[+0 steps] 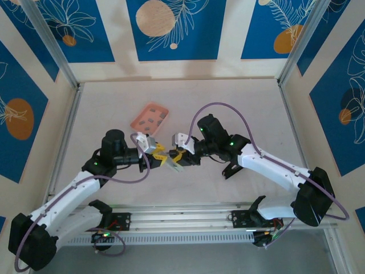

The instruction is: Load the staples into the stapler

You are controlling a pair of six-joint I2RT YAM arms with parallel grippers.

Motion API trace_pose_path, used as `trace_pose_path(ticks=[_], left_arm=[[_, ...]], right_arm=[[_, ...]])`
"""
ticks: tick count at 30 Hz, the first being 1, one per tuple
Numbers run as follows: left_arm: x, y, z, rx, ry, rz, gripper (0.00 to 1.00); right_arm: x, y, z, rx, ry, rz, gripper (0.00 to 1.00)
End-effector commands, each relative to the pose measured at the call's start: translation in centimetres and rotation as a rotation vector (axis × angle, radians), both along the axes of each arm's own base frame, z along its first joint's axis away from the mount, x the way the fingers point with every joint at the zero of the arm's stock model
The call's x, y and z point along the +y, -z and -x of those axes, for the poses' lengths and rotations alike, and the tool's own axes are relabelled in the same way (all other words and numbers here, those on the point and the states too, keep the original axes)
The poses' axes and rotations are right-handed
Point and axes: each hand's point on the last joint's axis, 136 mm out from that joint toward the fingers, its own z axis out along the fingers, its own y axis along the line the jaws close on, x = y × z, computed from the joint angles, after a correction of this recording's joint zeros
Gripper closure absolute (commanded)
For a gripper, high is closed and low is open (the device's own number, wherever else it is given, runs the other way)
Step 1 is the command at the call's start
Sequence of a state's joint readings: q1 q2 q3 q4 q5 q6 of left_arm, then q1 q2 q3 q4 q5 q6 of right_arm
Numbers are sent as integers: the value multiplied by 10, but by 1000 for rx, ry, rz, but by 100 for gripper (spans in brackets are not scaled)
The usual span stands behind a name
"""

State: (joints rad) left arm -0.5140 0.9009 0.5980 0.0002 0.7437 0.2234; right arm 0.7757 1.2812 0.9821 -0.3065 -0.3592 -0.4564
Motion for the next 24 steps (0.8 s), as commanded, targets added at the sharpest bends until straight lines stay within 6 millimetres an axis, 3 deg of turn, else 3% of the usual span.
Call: trace_pose_path(ticks=[1,12,24], left_arm=[[10,18,-7,-7,-85,-63,67],[29,55,-20,61,-243,-154,67],[34,81,-18,123,-276,-194,67]], right_arm=[[-1,-61,-2,-109,-13,-150,100],[-22,-112,-9,-147,46,-352,100],[-37,-157,-27,-171,116,-543,100]])
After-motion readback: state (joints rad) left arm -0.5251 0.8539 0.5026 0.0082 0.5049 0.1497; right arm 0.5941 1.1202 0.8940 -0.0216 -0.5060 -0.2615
